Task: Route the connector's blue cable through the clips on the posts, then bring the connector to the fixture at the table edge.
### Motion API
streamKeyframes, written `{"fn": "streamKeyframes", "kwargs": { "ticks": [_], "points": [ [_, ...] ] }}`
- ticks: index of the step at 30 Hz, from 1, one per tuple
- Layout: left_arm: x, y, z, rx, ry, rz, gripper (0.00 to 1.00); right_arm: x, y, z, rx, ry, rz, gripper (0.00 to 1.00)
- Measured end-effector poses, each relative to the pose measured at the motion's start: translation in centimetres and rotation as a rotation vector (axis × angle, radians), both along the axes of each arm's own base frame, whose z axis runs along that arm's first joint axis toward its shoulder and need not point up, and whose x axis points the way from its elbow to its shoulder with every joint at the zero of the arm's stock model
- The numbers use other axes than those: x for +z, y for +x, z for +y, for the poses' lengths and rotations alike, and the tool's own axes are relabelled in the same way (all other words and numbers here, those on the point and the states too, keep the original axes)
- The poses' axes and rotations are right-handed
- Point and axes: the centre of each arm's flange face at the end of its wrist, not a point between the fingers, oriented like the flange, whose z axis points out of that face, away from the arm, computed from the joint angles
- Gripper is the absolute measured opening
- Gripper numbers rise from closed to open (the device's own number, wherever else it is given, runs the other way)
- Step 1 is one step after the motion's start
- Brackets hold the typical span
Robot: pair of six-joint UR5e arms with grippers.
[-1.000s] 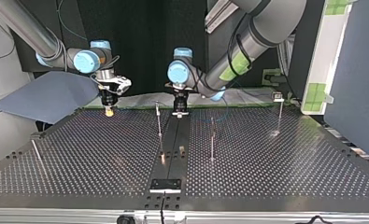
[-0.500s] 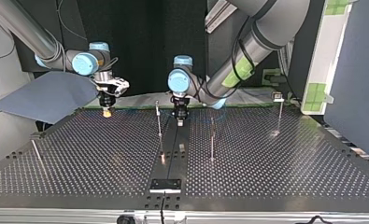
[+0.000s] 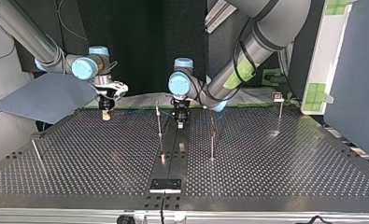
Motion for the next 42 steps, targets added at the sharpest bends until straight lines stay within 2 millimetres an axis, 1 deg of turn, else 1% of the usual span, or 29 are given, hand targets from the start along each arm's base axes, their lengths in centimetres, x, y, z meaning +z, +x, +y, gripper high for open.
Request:
{"fn": "streamKeyframes", "kwargs": {
  "ticks": [10, 16, 19, 23, 26, 27, 28, 32, 33, 34, 36, 37, 38, 39, 40, 41, 42],
  "points": [
    [0.4, 0.5, -0.2, -0.014, -0.005, -0.008, 0.09, 1.3, 0.4, -1.5, 0.005, -0.009, -0.002, 0.00],
    [-0.2, 1.0, -0.8, -0.015, 0.006, 0.009, 0.09, 2.5, 0.7, -2.6, 0.010, -0.008, 0.000, 0.00],
    [-0.2, 1.1, -1.0, -0.013, 0.008, 0.011, 0.09, 2.6, 0.7, -2.9, 0.010, -0.008, 0.000, 0.00],
    [-0.1, 1.3, -1.0, -0.010, 0.005, 0.008, 0.09, 2.1, 0.9, -3.4, 0.013, 0.003, 0.008, 0.00],
    [0.0, 1.6, -0.7, -0.003, 0.005, 0.007, 0.09, 1.2, 1.2, -3.7, 0.016, 0.017, 0.020, 0.00],
    [0.0, 1.6, -0.7, -0.002, 0.005, 0.007, 0.12, 0.8, 1.3, -3.8, 0.017, 0.021, 0.022, 0.00],
    [0.0, 1.7, -0.6, 0.000, 0.005, 0.007, 0.12, 0.6, 1.3, -3.8, 0.018, 0.024, 0.024, 0.00],
    [0.0, 1.7, -0.5, 0.003, 0.006, 0.008, 0.12, 0.3, 1.4, -3.9, 0.021, 0.026, 0.027, 0.00],
    [0.0, 1.7, -0.6, 0.003, 0.006, 0.008, 0.28, 0.3, 1.5, -3.9, 0.022, 0.026, 0.027, 0.00],
    [0.0, 1.7, -0.6, 0.003, 0.007, 0.008, 0.28, 0.3, 1.5, -3.9, 0.022, 0.026, 0.027, 0.00],
    [0.0, 1.6, -0.7, 0.003, 0.008, 0.009, 0.42, 0.2, 1.5, -3.8, 0.023, 0.026, 0.027, 0.00],
    [0.0, 1.5, -0.7, 0.003, 0.010, 0.011, 0.42, 0.2, 1.5, -3.8, 0.023, 0.026, 0.028, 0.00],
    [0.0, 1.5, -0.7, 0.003, 0.013, 0.013, 0.56, 0.2, 1.5, -3.8, 0.024, 0.026, 0.028, 0.00],
    [0.0, 1.4, -0.8, 0.002, 0.017, 0.016, 0.67, 0.2, 1.6, -3.8, 0.025, 0.027, 0.028, 0.00],
    [-0.1, 1.3, -0.8, 0.000, 0.024, 0.019, 0.67, 0.2, 1.6, -3.8, 0.026, 0.027, 0.028, 0.00],
    [-0.1, 1.2, -0.9, -0.002, 0.031, 0.022, 0.71, 0.2, 1.7, -3.8, 0.028, 0.027, 0.028, 0.00],
    [-0.1, 1.1, -1.0, -0.006, 0.038, 0.024, 0.71, 0.2, 1.7, -3.7, 0.031, 0.027, 0.027, 0.00]
  ]
}}
